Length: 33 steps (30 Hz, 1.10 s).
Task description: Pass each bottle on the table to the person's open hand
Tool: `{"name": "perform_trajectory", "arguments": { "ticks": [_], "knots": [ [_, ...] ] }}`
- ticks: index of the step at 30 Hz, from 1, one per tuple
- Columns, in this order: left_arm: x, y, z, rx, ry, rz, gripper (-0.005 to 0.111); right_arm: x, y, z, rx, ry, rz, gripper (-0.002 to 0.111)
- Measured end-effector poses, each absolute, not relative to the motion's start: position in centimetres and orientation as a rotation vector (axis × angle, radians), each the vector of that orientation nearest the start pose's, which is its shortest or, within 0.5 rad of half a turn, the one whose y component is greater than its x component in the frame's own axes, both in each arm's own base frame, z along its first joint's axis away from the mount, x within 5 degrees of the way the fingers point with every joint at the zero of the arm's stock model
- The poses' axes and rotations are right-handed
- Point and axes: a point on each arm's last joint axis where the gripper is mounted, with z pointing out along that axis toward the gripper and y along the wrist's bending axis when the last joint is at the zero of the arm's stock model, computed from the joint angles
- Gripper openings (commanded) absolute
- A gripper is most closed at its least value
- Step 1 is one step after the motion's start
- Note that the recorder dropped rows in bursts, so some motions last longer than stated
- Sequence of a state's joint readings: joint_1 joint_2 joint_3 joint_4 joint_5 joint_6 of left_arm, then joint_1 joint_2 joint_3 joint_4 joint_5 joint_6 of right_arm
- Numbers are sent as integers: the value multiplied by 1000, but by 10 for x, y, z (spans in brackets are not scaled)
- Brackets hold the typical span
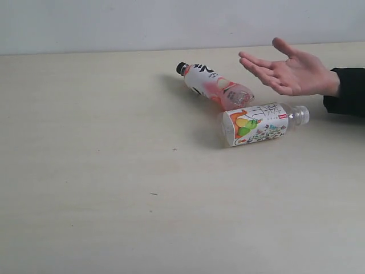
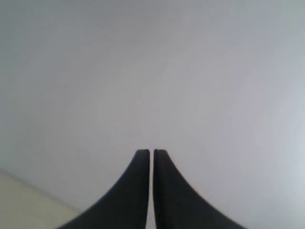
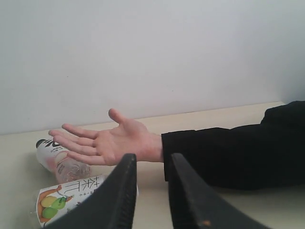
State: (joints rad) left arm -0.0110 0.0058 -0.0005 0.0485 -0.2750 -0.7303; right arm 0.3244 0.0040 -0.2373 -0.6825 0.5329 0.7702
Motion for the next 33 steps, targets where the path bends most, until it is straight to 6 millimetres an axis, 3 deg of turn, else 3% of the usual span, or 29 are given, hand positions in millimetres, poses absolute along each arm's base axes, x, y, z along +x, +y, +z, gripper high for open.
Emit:
{"name": "perform_trajectory", "arguments": {
  "ticks": [6,12,18,23,27,30,33],
  "knots": [
    [45,-2,254,-334,1023,-630,0,42,-17,253,107,1671,91,25],
    [60,-3,295,-254,1051,-492,0,42,-17,253,108,1671,92,25],
    [126,-9,344,-95,1311,-289,0,42,-17,253,108,1671,92,25],
    [182,-4,366,38,1591,-9,0,42,-17,253,108,1671,92,25],
    [228,7,367,126,1790,237,0,42,-17,253,108,1671,92,25],
    [263,12,356,216,1939,373,0,42,-17,253,108,1671,92,25],
    [294,0,339,377,2079,415,0,42,-17,253,108,1671,92,25]
  ]
}}
